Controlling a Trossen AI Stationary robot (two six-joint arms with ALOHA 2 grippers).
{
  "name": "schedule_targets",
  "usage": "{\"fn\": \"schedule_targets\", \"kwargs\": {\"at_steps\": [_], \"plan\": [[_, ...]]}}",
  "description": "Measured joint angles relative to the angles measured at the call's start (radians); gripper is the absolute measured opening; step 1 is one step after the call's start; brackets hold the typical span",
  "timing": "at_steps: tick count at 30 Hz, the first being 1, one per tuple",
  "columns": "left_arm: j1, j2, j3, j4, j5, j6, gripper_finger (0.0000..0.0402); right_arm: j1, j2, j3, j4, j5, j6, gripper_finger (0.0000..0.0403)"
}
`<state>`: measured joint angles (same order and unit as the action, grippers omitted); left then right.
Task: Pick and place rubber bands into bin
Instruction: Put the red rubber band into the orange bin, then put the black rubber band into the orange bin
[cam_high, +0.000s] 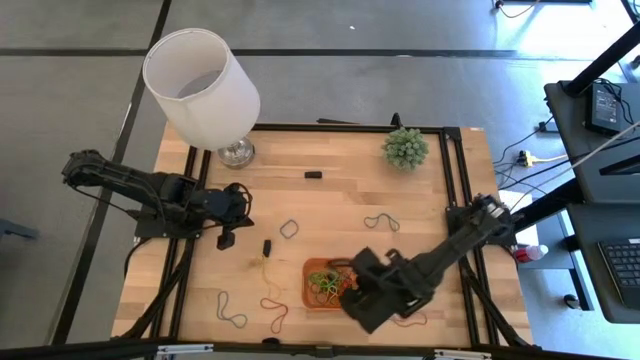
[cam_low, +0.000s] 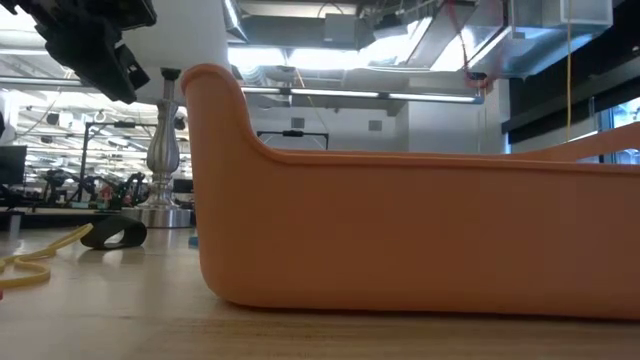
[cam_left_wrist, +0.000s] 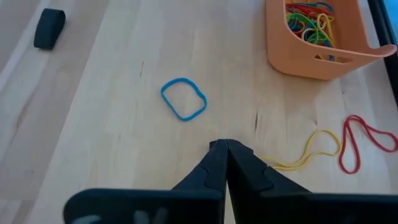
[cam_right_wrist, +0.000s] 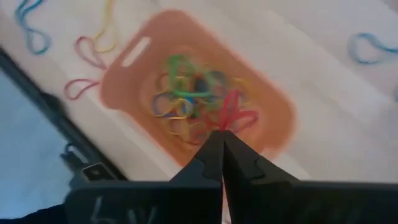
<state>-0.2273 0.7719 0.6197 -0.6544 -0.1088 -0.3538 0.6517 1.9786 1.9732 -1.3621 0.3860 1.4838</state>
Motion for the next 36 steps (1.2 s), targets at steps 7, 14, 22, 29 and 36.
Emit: {"fn": "schedule_targets", "kwargs": {"at_steps": [7,14,22,29,36], "plan": [[0.0,0.0,0.0,0.0,0.025,-0.001,0.0005,-0.008,0.12,0.05,0.037,-0.042,-0.014,0.0],[0.0,0.0,0.0,0.0,0.026,-0.001,0.0001,-0.022,0.23,0.047,-0.021,-0.122,0.06,0.0],[0.0,0.0,0.0,0.0,0.025,-0.001,0.0007,-0.031,0.279,0.045,-0.031,-0.129,0.104,0.0028],[0.0,0.0,0.0,0.0,0.024,-0.003,0.0008,-0.032,0.279,0.045,-0.057,-0.17,0.104,0.009],[0.0,0.0,0.0,0.0,0.024,-0.004,0.0008,-0.026,0.243,0.046,-0.068,-0.169,-0.012,0.0121]]}}
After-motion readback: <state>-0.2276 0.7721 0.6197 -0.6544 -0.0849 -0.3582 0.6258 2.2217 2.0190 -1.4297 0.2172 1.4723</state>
